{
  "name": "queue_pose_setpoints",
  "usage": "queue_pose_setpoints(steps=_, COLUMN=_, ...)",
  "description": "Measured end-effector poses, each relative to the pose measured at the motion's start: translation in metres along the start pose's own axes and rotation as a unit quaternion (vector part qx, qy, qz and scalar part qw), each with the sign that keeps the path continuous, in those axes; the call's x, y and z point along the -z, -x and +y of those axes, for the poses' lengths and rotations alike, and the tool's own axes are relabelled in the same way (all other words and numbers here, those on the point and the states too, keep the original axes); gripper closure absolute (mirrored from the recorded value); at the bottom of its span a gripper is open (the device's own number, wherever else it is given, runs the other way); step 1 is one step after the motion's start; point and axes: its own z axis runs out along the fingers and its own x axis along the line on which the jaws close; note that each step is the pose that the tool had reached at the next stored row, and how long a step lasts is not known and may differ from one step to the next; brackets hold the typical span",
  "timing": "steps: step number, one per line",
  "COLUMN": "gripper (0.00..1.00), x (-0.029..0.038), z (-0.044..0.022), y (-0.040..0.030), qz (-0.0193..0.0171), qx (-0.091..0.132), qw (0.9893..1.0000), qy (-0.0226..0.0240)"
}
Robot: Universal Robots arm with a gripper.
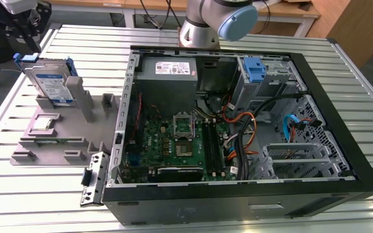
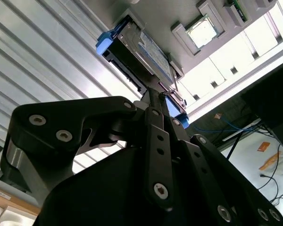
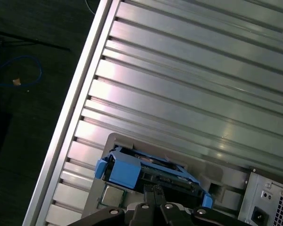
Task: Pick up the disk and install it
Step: 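Pick up the disk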
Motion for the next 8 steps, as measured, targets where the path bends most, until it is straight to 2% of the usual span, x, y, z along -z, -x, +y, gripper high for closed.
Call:
queue_pose_setpoints(steps=4, gripper=0.9, x=0.0, z=0.0, y=0.0, qz=0.0001, qx=0.002, qw=1.0, qy=0.0)
queue_pose_setpoints(steps=8, gripper=0.9, x=0.0, z=0.0, y=0.0, qz=0.0012, qx=0.025, qw=0.9997, qy=0.0007)
